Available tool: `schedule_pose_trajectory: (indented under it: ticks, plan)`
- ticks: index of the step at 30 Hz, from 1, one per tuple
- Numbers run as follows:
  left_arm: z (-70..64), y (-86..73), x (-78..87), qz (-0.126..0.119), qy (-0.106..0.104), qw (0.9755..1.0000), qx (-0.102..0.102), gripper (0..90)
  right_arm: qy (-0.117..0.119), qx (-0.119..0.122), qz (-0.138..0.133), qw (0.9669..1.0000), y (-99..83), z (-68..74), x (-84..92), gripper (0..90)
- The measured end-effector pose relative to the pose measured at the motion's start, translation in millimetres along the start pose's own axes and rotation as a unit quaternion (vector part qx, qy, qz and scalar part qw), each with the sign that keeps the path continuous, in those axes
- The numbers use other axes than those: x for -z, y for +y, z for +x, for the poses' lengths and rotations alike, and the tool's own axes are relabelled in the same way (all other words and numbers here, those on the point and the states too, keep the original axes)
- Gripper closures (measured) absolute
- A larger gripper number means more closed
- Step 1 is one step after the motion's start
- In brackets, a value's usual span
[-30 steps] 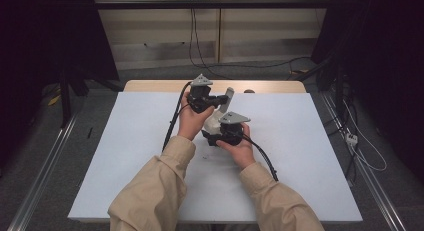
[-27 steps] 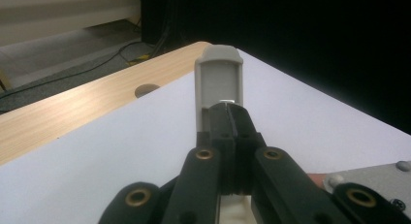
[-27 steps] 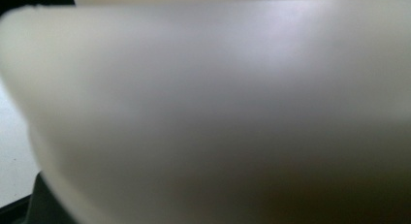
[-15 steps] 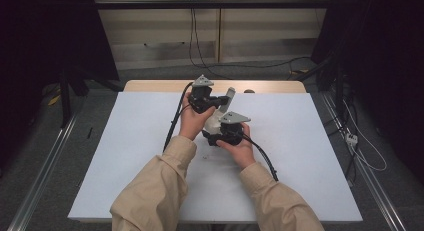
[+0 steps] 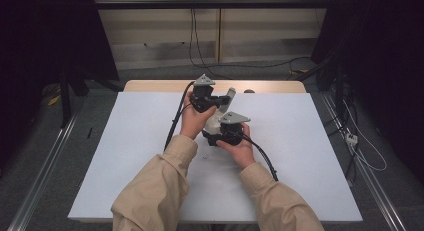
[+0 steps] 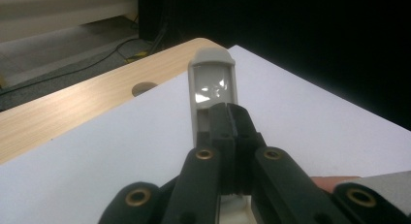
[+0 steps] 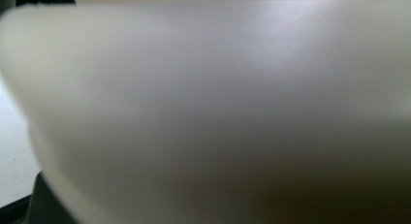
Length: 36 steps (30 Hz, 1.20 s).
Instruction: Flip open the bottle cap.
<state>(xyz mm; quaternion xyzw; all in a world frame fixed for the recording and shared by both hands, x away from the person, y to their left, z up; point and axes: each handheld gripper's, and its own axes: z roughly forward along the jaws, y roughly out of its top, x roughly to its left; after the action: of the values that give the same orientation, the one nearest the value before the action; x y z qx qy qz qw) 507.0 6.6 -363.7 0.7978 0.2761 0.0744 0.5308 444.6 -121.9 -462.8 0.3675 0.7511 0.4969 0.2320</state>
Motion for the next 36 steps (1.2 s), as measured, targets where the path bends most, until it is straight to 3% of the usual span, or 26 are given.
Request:
schedule_pose_trajectory:
  ticks: [36]
  plan:
    - [4.1, -7.3, -8.5, 0.020, -0.007, 0.9998, 0.004, 90.0, 0.000, 0.003, 0.000, 1.0000, -0.1, 0.2, 0.1, 18.5]
